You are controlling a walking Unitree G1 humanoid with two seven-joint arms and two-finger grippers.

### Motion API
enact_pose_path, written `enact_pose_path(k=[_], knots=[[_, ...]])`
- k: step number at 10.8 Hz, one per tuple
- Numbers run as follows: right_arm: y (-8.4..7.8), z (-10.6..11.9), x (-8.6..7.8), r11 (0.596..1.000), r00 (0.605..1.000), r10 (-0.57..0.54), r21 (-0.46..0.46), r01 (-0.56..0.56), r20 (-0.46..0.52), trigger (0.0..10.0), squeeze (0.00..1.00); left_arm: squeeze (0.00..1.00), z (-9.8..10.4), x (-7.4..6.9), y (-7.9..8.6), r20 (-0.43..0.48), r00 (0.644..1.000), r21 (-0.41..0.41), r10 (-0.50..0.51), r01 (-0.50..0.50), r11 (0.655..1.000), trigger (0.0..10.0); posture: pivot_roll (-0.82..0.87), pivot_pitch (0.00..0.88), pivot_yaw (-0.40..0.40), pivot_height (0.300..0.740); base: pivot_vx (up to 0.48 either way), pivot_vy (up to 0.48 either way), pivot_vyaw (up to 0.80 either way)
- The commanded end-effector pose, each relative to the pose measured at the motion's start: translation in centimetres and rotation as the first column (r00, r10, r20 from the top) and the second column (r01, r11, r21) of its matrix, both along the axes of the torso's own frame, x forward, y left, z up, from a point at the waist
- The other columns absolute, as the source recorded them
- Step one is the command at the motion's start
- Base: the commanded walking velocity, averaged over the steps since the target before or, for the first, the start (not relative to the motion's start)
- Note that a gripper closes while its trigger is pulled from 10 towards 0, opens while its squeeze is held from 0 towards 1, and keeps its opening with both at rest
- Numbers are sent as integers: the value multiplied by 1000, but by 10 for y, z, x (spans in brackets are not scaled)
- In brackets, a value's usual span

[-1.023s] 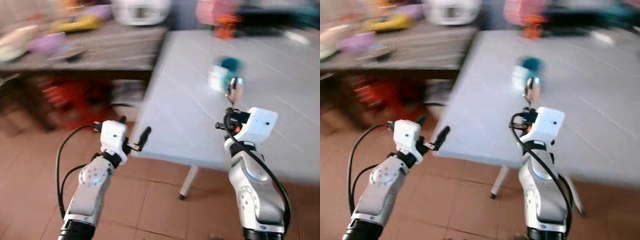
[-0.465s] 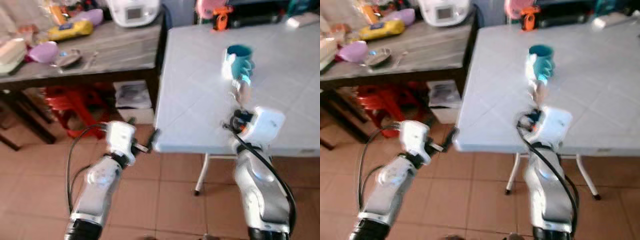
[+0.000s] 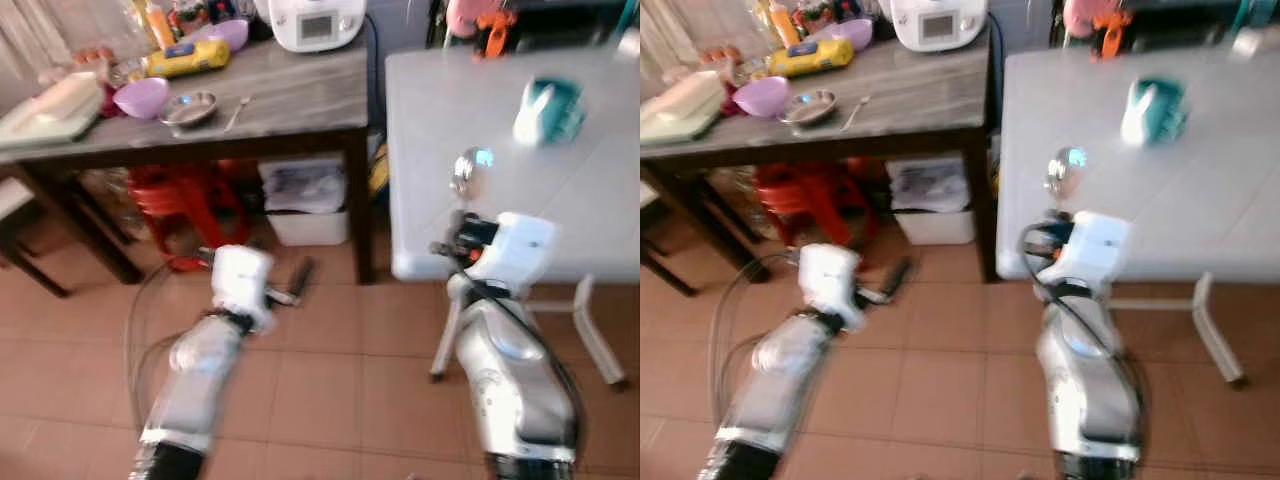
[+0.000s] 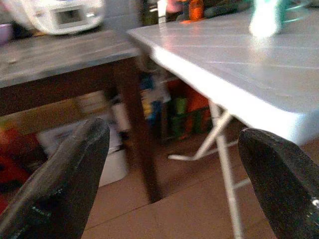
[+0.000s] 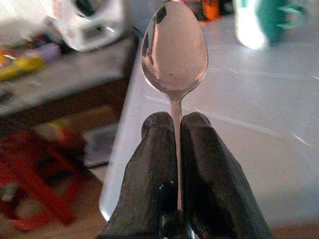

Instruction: Setting the table

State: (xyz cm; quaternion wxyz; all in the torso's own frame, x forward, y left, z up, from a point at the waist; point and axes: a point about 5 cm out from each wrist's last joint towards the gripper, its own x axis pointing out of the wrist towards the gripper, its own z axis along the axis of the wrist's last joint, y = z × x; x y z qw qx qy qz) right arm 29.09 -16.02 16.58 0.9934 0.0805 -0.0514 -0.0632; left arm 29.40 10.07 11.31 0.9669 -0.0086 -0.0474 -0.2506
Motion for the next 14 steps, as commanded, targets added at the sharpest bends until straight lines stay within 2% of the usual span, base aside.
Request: enact_pose_path(k=[1, 9, 10, 14], knots=[[8, 4, 0, 1000, 999, 25, 16, -26, 23, 10000, 0, 0, 1, 2, 9, 9, 1000, 23, 27, -27, 999, 10000, -99, 90, 146, 740, 0, 480, 0], [8, 5, 0, 1000, 999, 24, 4, -24, 41, 10000, 0, 0, 3, 2, 0, 18, 999, 4, 29, -29, 1000, 10000, -99, 89, 146, 740, 0, 480, 0], [8, 5, 0, 1000, 999, 25, 3, -26, 42, 10000, 0, 0, 5, 2, 0, 48, 998, -4, 43, -42, 999, 10000, -100, 88, 146, 740, 0, 0, 0], [8, 5, -1, 1000, 998, 30, -9, -29, 49, 10000, 0, 0, 8, 3, 0, 38, 999, -36, 32, -30, 999, 10000, -102, 89, 145, 740, 64, 0, 0]])
